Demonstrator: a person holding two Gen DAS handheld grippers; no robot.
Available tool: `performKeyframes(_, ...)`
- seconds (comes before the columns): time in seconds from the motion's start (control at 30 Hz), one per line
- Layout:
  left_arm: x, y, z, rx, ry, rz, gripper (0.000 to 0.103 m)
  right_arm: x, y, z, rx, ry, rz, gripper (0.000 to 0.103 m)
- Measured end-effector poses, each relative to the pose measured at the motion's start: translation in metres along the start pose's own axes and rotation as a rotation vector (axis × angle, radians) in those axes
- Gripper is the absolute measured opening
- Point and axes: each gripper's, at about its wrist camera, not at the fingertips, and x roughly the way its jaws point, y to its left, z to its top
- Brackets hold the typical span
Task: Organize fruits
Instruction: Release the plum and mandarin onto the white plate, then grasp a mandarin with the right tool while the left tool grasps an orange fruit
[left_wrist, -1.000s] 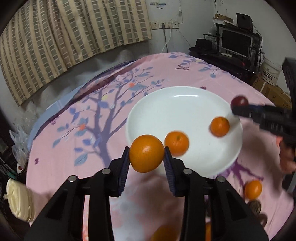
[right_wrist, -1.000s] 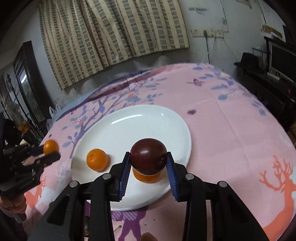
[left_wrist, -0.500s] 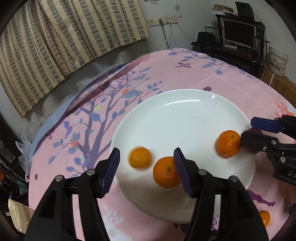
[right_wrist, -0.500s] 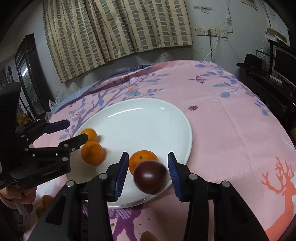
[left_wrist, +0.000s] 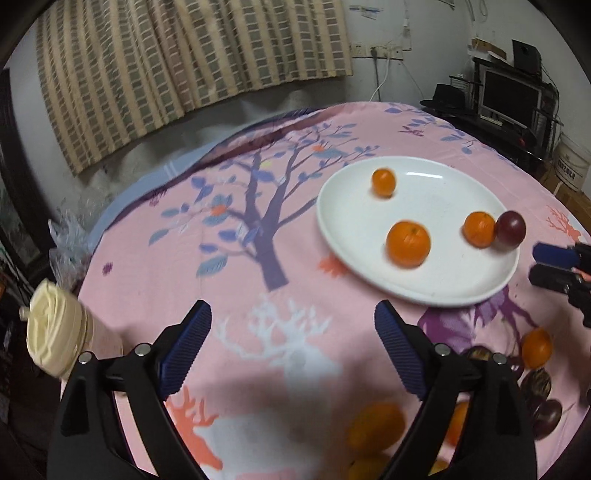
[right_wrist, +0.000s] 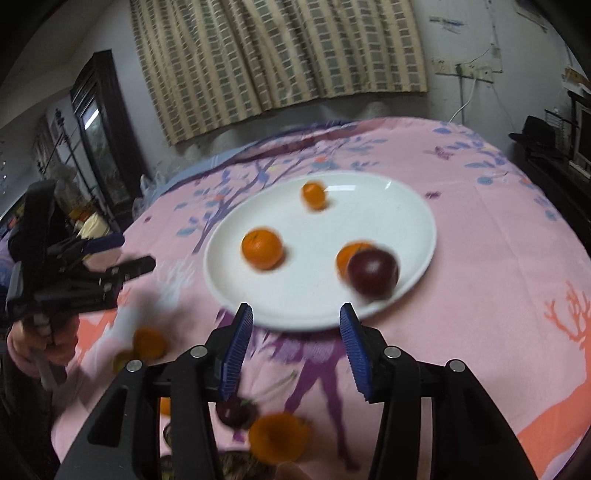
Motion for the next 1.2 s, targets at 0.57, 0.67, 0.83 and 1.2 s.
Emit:
performKeyframes(0.57,-0.010,0.028,-0.046,-0.087,0.057,-0.102,0.088,-0.003,-0.005,-0.052,0.134,0.134,0.023,0.050)
performKeyframes(0.67,-0.008,0.025,-0.048,-0.079,0.066,-0.116,0.088,0.004,-0.007,-0.056,0.142,0.172,0.041,0.051)
performKeyframes(0.83,-0.006,0.011,-0.051,-0.046,0.094,-0.195,0.088,0.003,-0.006,-0.057,0.151,0.170,0.046,0.045)
performKeyframes(1.2,0.006,-0.020,-0.058,0.032,0.158,-0.325,0.061,-0.010,-0.014,-0.053,0.193,0.104,0.084,0.038)
